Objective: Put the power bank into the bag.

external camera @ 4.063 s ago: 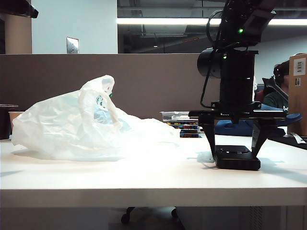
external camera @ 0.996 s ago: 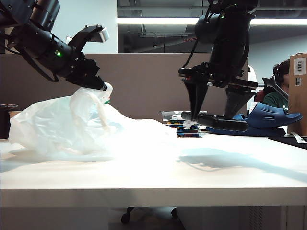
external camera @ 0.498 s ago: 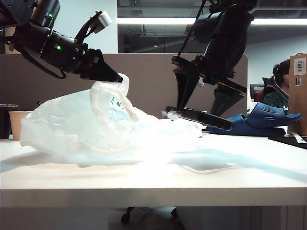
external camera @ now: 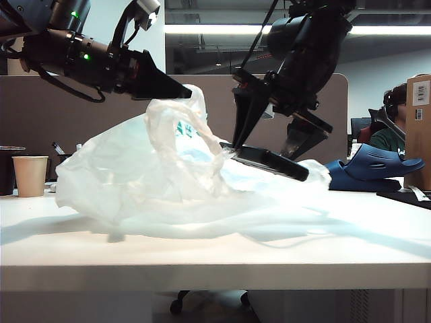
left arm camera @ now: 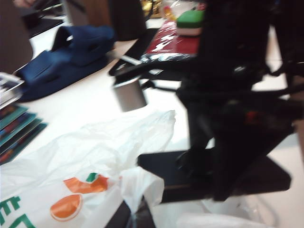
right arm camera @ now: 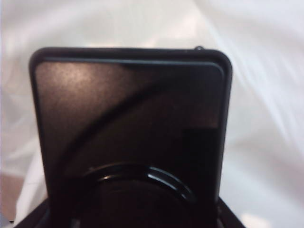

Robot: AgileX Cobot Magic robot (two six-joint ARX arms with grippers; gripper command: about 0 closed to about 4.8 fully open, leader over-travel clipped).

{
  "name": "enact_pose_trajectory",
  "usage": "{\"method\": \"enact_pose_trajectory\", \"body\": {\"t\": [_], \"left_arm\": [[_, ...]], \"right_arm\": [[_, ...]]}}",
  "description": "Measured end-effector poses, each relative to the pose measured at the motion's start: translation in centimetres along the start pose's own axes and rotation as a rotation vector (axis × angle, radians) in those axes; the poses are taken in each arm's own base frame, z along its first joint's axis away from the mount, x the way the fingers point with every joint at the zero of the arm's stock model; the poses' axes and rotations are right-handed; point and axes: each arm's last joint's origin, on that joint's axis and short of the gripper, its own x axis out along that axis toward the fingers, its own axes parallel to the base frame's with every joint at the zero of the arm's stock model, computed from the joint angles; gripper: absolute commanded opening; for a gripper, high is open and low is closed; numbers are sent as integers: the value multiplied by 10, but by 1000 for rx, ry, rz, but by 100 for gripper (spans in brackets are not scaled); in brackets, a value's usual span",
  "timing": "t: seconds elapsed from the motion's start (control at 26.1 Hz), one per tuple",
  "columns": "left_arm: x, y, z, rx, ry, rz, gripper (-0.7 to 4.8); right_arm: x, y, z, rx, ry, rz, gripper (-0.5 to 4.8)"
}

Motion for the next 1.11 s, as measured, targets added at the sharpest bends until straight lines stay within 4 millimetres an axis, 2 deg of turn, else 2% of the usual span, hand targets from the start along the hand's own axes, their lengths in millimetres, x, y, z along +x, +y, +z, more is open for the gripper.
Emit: {"method": "enact_pose_trajectory", "body": {"t": [0.34,0.54,0.73,1.11], "left_arm": [[1,-4,3,-14,-69,-131,-6],[1,-5,3,-16,-77,-148,-6],[0,-6,4,-15,-98,-191,-6],[0,-7,4,-39,-105,-212,-6]], "right_arm": [[21,-6,7,11,-7,6,304],[20,-3,14,24,-70,75,304],[19,-2,24,16,-163,91,304],[18,-1,31,2,-235,101,304]]}}
